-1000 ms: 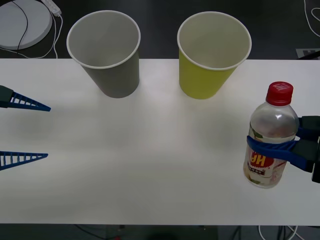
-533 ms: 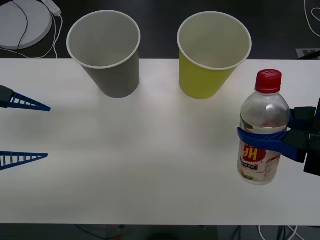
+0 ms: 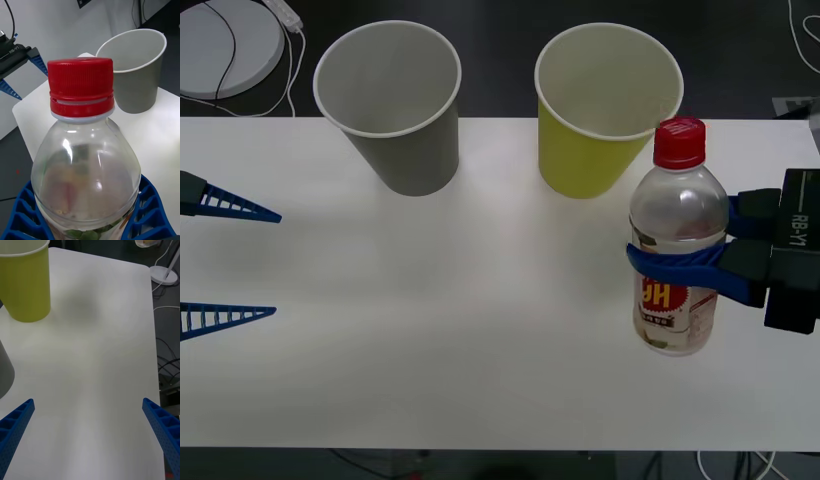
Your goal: Put the can into the green bin and the plastic bottle into the gray bin
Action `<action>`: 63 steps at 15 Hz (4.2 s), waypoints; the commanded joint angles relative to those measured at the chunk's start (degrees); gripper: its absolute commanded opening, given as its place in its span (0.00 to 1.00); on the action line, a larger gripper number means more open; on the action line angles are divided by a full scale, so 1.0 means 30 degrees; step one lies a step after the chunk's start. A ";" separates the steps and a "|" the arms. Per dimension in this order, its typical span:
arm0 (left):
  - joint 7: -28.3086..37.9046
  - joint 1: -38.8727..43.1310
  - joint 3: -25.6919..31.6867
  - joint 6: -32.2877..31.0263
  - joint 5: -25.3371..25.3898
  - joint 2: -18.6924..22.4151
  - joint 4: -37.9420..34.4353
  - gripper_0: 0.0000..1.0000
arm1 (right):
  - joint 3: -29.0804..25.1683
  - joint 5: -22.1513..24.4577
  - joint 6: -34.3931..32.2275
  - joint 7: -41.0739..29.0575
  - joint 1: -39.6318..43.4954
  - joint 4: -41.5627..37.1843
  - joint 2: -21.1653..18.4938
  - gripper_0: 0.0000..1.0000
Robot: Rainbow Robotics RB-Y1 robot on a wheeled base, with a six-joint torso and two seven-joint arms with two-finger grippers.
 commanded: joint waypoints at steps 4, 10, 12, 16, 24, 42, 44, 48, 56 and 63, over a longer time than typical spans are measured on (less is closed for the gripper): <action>0.0000 0.0000 0.0000 0.0000 0.0000 0.0000 0.0000 1.00 | 0.1261 -0.1131 -0.0149 -0.0028 -0.2672 0.1213 -0.1197 0.00; 0.0000 0.0000 0.0000 0.0000 0.0000 0.0000 0.0000 1.00 | 0.4337 -0.1453 -0.0178 -0.0028 -0.7096 0.3616 -0.1988 0.00; 0.0000 0.0000 0.0000 0.0000 0.0000 0.0000 0.0000 1.00 | 0.5802 -0.1453 -0.0354 -0.0028 -0.9059 0.4612 -0.1988 0.00; 0.0000 0.0000 0.0000 0.0000 0.0000 0.0000 0.0000 1.00 | 0.7560 -0.1453 -0.2024 -0.0057 -1.2486 0.6604 -0.1344 0.00; 0.0000 0.0000 0.0000 0.0000 0.0000 0.0000 0.0000 1.00 | 1.1368 -0.0428 -0.3694 -0.1668 -1.8639 0.9270 -0.0113 0.00; 0.0000 0.0000 0.0000 0.0000 0.0000 0.0000 0.0000 1.00 | 1.8868 0.1447 -0.4543 -0.2371 -2.8775 1.6389 0.4252 0.00; 0.0000 0.0000 0.0000 0.0000 0.0000 0.0000 0.0000 1.00 | 1.9044 0.1769 -0.5305 -0.2371 -2.9625 1.7415 0.5043 0.00; 0.0000 0.0000 0.0000 0.0000 0.0000 0.0000 0.0000 1.00 | 1.9894 0.2297 -0.5539 -0.2371 -3.1149 1.9260 0.6274 0.00; 0.0000 0.0000 0.0000 0.0000 0.0000 0.0000 0.0000 1.00 | 2.1593 0.3498 -0.5539 -0.2371 -3.3609 2.3538 0.8881 0.00; 0.0000 0.0000 0.0000 0.0000 0.0000 0.0000 0.0000 1.00 | 2.2531 0.4465 -0.5539 -0.2371 -3.5719 2.7551 1.1108 0.00</action>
